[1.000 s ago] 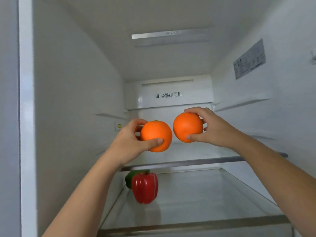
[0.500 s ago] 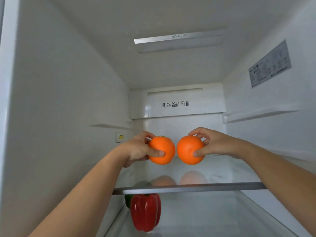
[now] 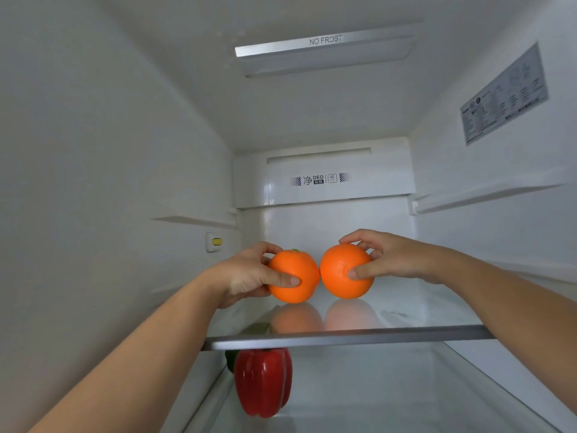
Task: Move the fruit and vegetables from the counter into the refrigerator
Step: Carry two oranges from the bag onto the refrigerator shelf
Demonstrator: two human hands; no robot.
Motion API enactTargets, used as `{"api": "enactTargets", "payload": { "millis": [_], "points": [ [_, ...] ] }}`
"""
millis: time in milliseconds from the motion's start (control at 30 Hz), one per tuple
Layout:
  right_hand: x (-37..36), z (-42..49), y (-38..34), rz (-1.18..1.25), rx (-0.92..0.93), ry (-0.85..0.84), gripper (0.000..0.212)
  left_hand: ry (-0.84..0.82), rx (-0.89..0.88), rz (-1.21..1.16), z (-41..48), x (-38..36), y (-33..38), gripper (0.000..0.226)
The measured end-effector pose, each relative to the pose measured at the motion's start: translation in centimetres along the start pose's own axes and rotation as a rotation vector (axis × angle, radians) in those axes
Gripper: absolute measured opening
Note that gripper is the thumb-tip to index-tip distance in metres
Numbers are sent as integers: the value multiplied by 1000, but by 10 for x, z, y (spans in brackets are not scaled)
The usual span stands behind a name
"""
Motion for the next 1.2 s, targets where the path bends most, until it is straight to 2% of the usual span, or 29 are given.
{"api": "enactTargets", "payload": {
  "millis": [100, 333, 467, 667, 1100, 1200],
  "points": [
    [-1, 1, -1, -17, 7, -2, 57, 10, -26, 30, 0, 0, 3, 72],
    [-2, 1, 0, -34, 10, -2, 60, 52, -66, 74, -3, 0, 7, 76],
    [-3, 1, 0, -39, 19, 3, 60, 61, -49, 91, -4, 2, 5, 88],
    [-3, 1, 1, -41, 24, 5, 61, 68, -49, 106, -6, 1, 6, 70],
    [-1, 0, 0, -24, 27, 22, 59, 104, -54, 111, -8, 4, 8, 84],
    [1, -2, -1, -26, 32, 31, 60, 123, -54, 104, -10, 5, 8, 78]
  ]
}}
Point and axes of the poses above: each hand's wrist, its own z-axis towards the middle knuckle, its own x-axis out of the back of the hand, y = z × x, the point moved 6 cm from there along z, towards the middle knuckle, and after that the axes turned 5 degrees about z, right-handed, at the moved point
